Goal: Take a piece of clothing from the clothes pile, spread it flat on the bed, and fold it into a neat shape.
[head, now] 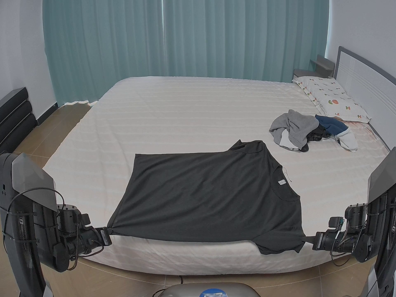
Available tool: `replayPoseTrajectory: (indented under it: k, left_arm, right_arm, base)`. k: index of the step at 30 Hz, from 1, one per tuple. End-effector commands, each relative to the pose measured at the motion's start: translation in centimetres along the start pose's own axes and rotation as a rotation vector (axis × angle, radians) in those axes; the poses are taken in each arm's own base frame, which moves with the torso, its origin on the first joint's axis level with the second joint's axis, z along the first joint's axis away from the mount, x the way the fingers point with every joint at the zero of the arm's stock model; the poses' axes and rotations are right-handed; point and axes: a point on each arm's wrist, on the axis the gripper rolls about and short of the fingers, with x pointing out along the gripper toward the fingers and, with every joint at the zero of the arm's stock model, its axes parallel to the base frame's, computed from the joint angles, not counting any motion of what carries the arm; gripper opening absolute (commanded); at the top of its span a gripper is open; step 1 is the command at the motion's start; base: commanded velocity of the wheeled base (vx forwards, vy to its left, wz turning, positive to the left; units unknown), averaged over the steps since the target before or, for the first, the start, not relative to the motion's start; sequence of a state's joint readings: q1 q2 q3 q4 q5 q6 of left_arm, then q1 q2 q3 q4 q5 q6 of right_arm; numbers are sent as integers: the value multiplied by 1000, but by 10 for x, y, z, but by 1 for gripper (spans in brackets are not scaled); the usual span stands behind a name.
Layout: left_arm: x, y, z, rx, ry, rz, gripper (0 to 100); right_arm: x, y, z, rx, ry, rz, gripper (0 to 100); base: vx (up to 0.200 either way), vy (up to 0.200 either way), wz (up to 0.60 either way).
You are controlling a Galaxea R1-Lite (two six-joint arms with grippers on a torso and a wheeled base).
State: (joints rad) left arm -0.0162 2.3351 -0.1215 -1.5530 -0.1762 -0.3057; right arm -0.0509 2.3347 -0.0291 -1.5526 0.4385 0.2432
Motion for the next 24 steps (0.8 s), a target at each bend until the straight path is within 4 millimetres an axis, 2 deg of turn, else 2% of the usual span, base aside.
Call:
replayPoseTrajectory:
  k: [1,6,16,24]
  left_arm:
    - [-10,-1,-3,30,10,4,0]
    - [-15,1,-8,102,36,25,0]
    - [-9,4,-18,106,77,70,0]
    - [-5,-6,-28,126,123,36,0]
  right_arm:
    - [-9,4,2,-16,-17,2,0]
    - [-11,5,-4,-18,43,-8,0]
    - [-25,1,-7,-115,112,-46,0]
    - [-36,-1,-6,-162,122,-66,0]
  base:
    - [0,0,0]
    - [0,0,0]
    - [0,0,0]
    - [0,0,0]
